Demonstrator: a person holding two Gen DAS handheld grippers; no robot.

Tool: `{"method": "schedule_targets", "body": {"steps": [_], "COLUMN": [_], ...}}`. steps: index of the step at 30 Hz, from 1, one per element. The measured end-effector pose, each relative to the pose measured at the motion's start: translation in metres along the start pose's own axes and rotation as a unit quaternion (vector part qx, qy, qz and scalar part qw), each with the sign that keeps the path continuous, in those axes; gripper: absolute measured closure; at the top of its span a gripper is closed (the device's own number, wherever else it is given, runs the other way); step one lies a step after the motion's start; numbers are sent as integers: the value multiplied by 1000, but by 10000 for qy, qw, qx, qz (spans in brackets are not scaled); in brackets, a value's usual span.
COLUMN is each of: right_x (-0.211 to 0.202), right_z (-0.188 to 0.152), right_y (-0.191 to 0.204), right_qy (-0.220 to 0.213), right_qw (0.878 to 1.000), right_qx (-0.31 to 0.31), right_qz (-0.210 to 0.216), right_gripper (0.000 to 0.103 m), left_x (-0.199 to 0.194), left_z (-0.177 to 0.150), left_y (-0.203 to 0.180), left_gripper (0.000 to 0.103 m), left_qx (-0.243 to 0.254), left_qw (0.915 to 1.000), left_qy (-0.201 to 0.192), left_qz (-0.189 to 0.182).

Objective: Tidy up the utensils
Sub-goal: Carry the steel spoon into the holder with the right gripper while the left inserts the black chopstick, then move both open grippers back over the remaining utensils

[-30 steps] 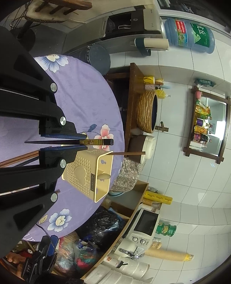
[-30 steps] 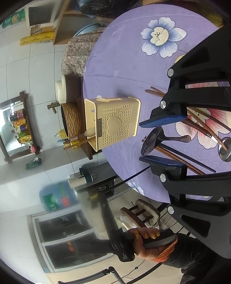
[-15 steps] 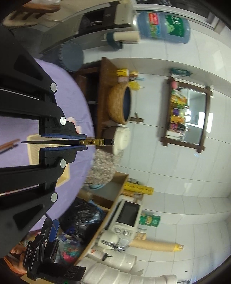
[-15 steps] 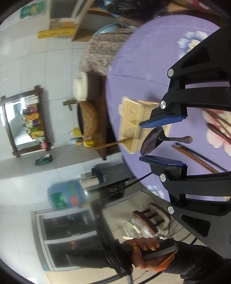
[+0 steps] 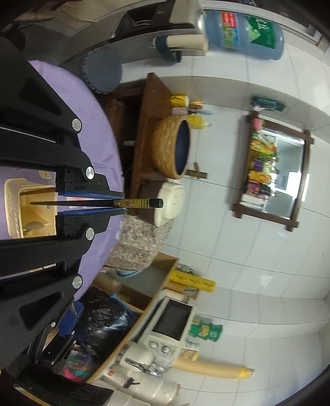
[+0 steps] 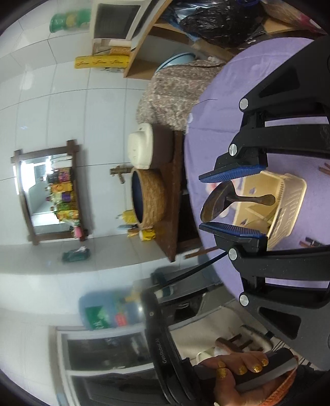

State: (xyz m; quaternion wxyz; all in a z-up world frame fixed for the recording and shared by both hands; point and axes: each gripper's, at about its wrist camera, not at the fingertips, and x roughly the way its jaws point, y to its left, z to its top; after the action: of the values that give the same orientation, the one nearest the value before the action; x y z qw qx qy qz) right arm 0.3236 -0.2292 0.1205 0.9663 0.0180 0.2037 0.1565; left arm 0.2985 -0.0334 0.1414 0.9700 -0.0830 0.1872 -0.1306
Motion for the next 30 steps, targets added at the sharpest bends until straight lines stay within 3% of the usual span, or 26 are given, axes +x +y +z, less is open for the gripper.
{"method": "schedule_targets", "body": {"steps": [7,17,19,21,23,26,30], "right_x": [33,40,37,30,20,2,-21], "right_z": [-43,-52,-52,-53,-56,-63,-82], "right_y": [-4,-4,-4,-4,-4,-4,-3], "right_qy": [469,454,398,278,164,98,174], "right_qw": [9989,9988,9991,9995,9997,9995,9989], "right_qx": [20,7,19,59,114,179,188], "right_qz": [-61,-172,-145,-165,-169,-241,-389], "right_gripper": [70,69,64,49,45,45,44], "left_x": [31,41,39,33,25,2,-25], "left_z": [-51,-62,-62,-61,-61,-66,-89], "left_y": [9,12,12,10,9,11,20], "left_gripper": [95,95,94,83,58,46,33], "left_qx": [41,167,153,175,184,170,127], "left_qw": [9985,9971,9971,9975,9982,9992,9990], "left_qy": [542,696,708,669,563,357,401], "left_qz": [117,243,219,124,132,98,171]}}
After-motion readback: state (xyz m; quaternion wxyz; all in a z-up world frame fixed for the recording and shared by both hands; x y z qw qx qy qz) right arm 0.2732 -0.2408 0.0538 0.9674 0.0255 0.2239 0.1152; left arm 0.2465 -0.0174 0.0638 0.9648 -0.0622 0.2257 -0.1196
